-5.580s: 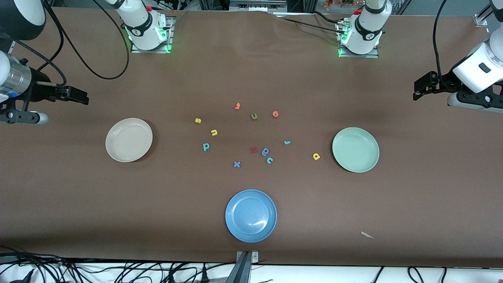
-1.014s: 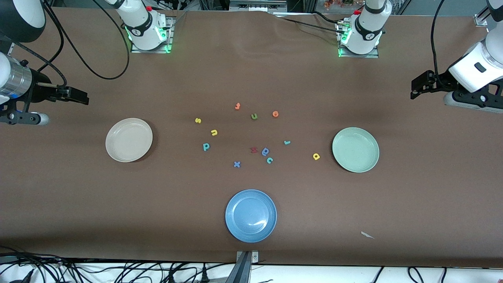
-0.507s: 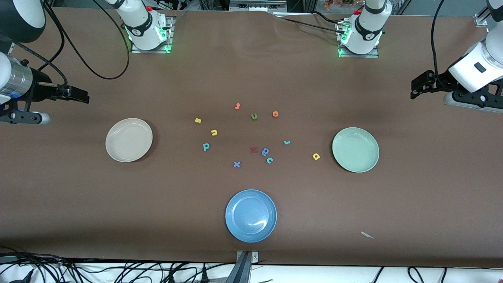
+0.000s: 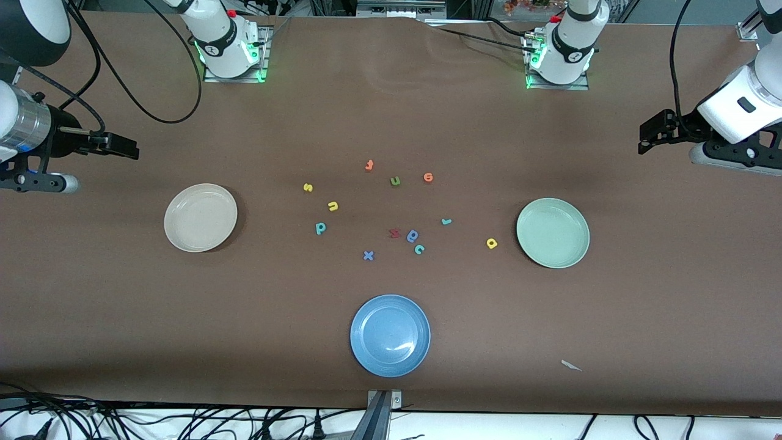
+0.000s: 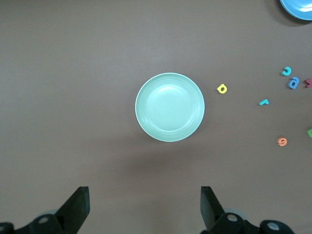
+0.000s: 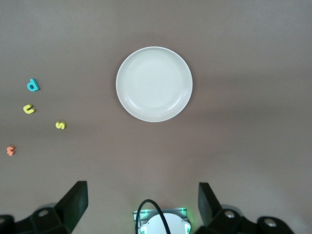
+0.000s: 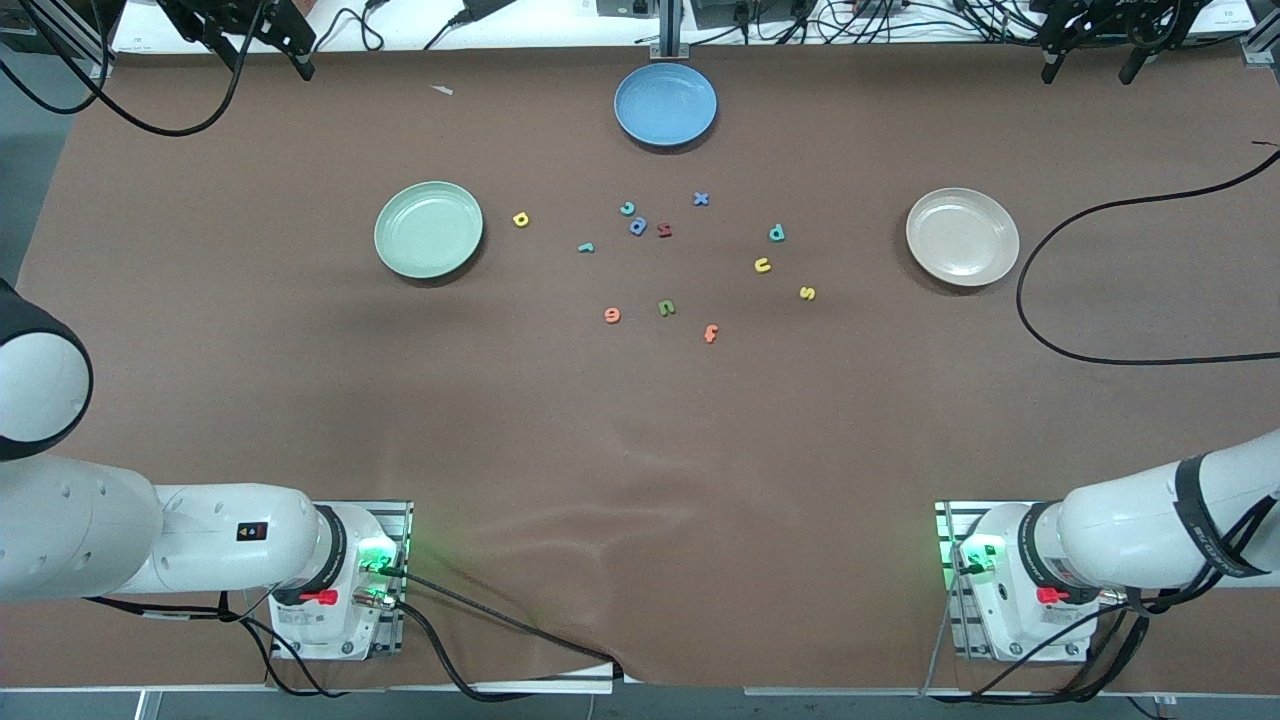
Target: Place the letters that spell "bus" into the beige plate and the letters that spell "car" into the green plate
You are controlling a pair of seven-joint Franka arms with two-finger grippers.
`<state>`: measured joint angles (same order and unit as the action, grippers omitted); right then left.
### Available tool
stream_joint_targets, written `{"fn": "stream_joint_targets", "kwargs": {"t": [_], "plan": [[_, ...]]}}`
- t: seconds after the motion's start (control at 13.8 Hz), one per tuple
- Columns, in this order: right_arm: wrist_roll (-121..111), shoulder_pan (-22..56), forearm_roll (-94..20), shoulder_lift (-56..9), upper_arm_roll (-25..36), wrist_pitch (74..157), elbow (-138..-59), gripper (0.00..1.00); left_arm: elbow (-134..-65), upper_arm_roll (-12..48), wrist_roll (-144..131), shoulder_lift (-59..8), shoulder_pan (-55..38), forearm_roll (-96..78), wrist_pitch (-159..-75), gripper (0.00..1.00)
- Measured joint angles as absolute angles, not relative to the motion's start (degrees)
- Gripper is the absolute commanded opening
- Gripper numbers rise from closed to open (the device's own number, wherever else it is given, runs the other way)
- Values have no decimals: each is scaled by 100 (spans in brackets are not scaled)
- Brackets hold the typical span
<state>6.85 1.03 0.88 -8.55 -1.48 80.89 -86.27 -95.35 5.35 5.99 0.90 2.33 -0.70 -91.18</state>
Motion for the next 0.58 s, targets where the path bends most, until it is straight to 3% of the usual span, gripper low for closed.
{"fn": "stream_joint_targets", "kwargs": {"t": [0.58], "plan": [[685,102,86,-856,-148,8082,-8627,100,-9535,583,598,90,232,-70,-9117,100]]}}
